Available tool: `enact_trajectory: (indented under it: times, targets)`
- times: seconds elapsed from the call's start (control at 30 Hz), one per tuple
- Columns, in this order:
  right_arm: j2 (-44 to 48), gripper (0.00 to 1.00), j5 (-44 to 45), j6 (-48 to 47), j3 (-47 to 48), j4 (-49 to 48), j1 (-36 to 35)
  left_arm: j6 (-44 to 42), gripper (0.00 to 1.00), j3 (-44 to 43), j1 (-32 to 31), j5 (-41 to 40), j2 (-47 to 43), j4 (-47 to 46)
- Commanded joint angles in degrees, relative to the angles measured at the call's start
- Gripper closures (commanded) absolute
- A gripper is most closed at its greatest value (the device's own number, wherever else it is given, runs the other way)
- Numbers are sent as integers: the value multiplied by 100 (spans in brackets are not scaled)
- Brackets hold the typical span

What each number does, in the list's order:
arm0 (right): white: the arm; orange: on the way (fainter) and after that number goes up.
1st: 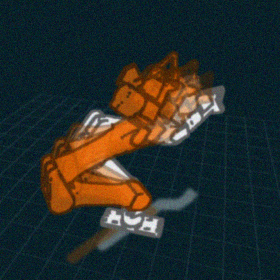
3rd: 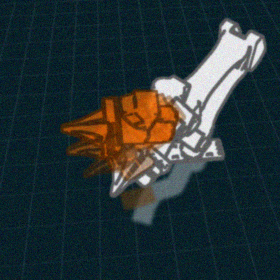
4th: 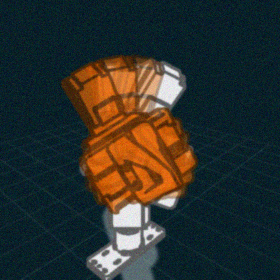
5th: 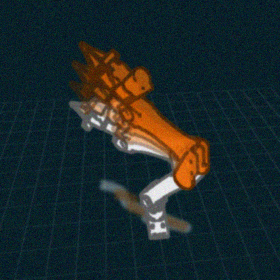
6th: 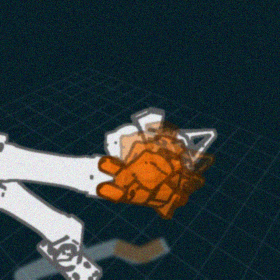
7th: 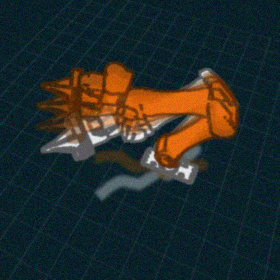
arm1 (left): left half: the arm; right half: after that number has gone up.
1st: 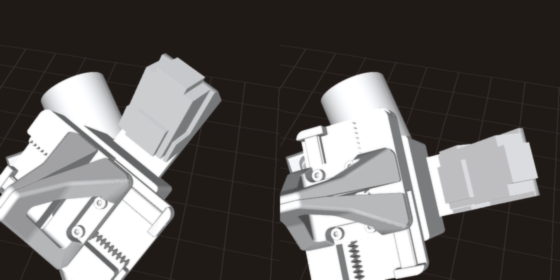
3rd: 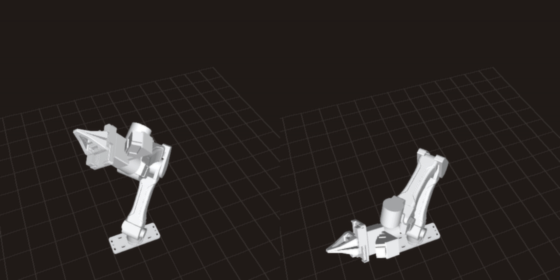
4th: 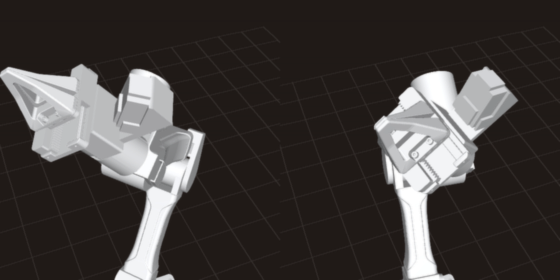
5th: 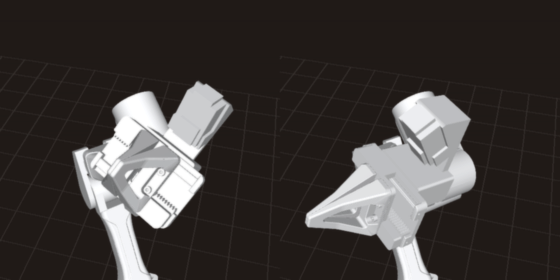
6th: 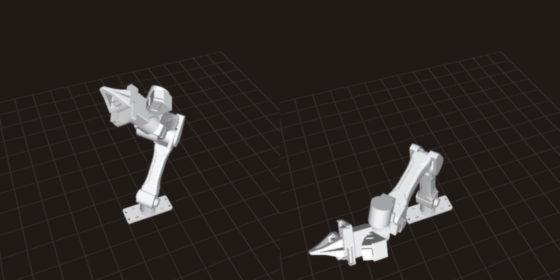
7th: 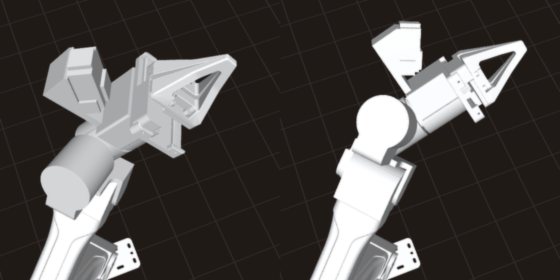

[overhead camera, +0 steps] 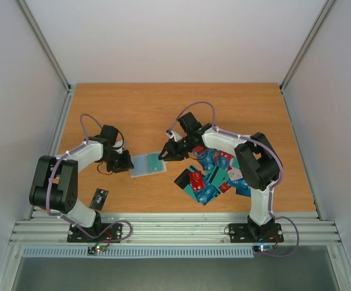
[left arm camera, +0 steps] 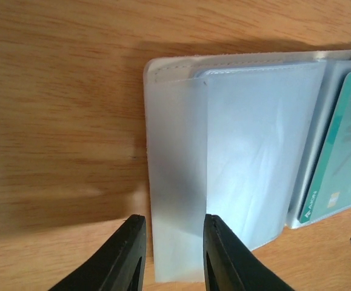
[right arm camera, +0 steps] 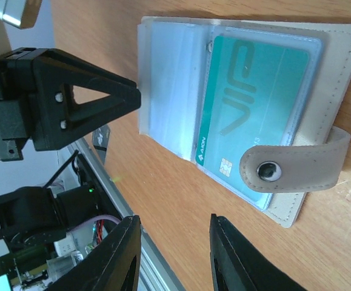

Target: Put the credit cards into the card holder

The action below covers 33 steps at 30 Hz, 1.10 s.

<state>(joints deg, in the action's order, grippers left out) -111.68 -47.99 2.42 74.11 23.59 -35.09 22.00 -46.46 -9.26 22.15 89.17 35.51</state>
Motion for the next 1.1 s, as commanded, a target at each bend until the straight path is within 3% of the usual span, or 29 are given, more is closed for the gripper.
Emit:
enact_trajectory:
  times: [0.0,0.47,0.6,0.73,1.07]
  targets:
    - [-120,67,-9,-148,162,118,-26,-225,71,-217,-90,-262,-149,373]
    - [-162,68,-18,-145,167,212,-24,-289,76,-608,-353,-352,32,561]
    - [-164,68,-25,-347,149,217,-23,-280,65,-628,-388,-510,80,638]
    - [-161,68,-22,-356,122,218,-20,-310,63,-626,-456,-630,190,690]
    - [-122,68,-18,-365,80,216,-19,-284,70,-789,-714,-921,545,738]
